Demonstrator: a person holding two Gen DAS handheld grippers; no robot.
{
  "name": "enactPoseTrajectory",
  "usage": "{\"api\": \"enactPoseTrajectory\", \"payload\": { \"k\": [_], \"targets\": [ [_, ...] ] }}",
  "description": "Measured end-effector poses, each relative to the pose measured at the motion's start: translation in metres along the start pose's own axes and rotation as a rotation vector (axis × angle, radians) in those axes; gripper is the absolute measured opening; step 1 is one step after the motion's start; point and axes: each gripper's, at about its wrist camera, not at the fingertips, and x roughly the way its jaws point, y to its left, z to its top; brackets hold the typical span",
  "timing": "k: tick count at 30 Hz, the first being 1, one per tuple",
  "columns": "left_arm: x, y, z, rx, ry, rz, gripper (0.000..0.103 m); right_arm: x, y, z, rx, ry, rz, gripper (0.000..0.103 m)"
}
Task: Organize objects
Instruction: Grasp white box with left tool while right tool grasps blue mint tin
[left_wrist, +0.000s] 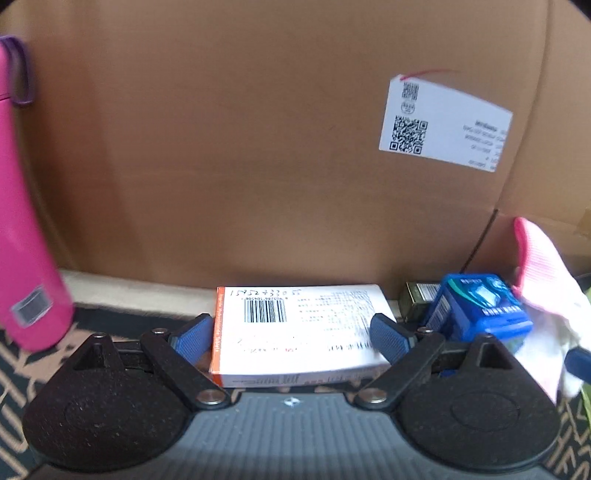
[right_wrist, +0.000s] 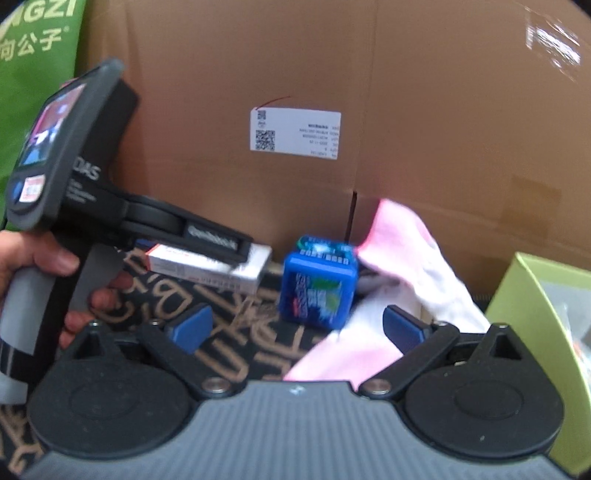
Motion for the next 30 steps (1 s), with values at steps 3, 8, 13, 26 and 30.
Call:
{"api": "enactPoseTrajectory", "payload": {
  "k": [3,8,13,26,30],
  "targets": [
    [0.008,0.002,0.002,-0.018,0.001,-0.018,0.100,0.016,-0.003,0.005,0.015,0.005,0.004,0.101],
    [0.002,0.016,-0.004,-0.023,-0.011,-0.099,0.085,0.030,-0.009,0.011,0.029,0.002,0.001,0.069],
    [-0.027,0.029,-0.021,-0.031,-0.004,-0.188,0.066,0.017,-0.019,0.002,0.076,-0.003,0.006,0.055],
    [-0.093,0.041,-0.039,0.177,-0.084,-0.370,0.086,-0.085,-0.035,-0.028,0.094,-0.001,0.102,0.055],
    [-0.069,0.025,-0.020,0.272,-0.022,-0.436,0.086,-0.109,-0.034,-0.036,0.072,0.003,0.091,0.053]
  ]
}}
